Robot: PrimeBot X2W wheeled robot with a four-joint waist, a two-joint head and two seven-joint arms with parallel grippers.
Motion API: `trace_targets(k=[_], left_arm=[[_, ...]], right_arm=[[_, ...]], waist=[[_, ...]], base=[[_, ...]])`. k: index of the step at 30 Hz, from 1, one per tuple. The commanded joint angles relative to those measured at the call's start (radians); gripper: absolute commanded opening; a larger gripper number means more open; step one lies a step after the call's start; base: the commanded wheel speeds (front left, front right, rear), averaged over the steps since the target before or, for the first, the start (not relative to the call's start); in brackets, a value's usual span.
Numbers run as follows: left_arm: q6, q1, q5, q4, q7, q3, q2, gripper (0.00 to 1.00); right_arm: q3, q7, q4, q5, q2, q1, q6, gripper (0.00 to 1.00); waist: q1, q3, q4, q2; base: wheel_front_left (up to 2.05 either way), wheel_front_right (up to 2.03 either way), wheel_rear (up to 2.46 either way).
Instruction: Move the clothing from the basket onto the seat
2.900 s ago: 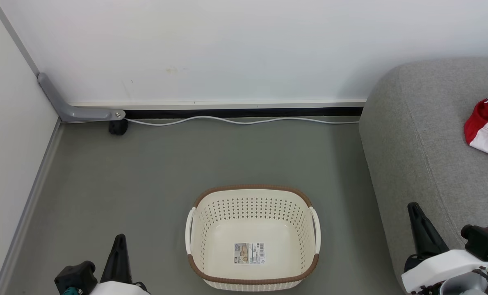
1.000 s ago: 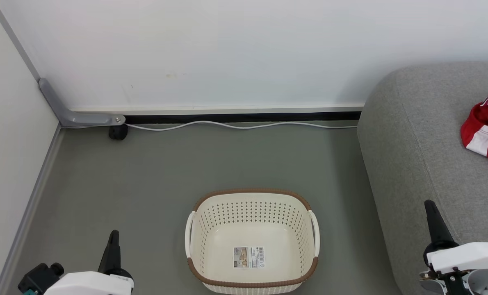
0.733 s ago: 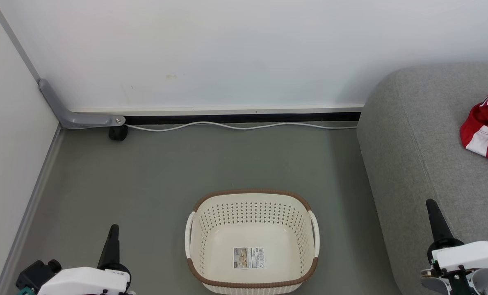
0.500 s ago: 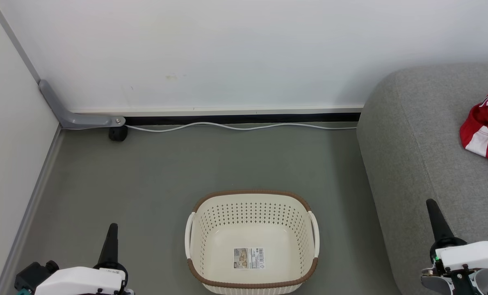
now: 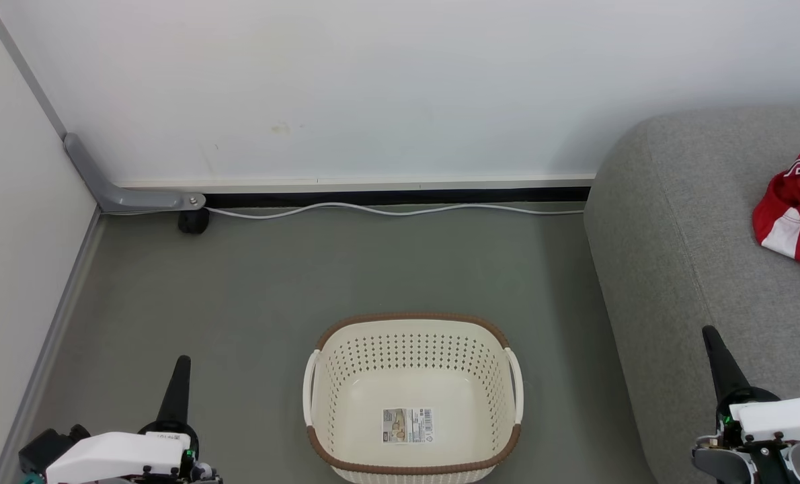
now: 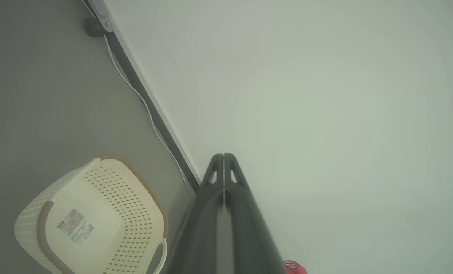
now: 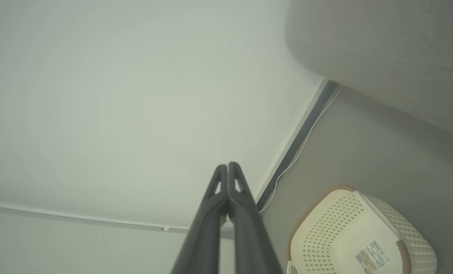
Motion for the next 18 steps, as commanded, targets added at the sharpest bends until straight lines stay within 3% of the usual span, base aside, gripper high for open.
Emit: trace_targets(k=[1,18], left_arm=[[-0.016,-0.055,-0.032,-0.030,0.008,0.031,0.016,0.00],[-0.047,-0.072,-0.220,-0.035,0.058,0.055,0.018,0.00]], right_arm=[[0.006,0.015,-0.036,0.031,-0.007,-0.016,0.001,0.00],[-0.031,0.066,-0.050,0.199,0.013,-0.013,0.001,0.00]], waist=[[0.0000,0.000,0.000,0.0000],[0.0000,-0.006,-0.001,0.0000]], base=[[0.00,0.00,0.00],[0.00,0.00,0.00]])
